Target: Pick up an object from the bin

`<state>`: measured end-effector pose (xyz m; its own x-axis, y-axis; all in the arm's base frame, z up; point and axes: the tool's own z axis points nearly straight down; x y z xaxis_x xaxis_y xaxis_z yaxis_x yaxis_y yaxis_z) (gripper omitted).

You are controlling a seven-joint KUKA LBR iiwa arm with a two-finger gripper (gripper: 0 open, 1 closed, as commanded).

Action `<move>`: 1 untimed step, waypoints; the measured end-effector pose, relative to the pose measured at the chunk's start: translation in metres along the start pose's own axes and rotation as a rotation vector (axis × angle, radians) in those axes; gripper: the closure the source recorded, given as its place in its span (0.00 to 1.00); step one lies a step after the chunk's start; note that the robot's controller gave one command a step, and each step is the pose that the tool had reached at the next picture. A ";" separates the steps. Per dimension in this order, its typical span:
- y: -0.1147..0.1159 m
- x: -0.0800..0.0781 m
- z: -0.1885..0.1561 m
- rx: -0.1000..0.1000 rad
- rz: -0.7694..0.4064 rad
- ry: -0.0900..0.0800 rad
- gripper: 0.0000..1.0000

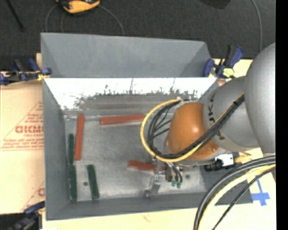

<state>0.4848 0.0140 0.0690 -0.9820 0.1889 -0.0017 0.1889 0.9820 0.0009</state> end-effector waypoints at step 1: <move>0.005 0.000 -0.001 0.001 -0.067 -0.003 0.00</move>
Offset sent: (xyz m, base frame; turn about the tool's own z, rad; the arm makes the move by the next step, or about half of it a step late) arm 0.0000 0.0000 0.0000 0.0000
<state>0.4857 0.0186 0.0704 -0.9924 0.1228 -0.0047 0.1228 0.9924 -0.0004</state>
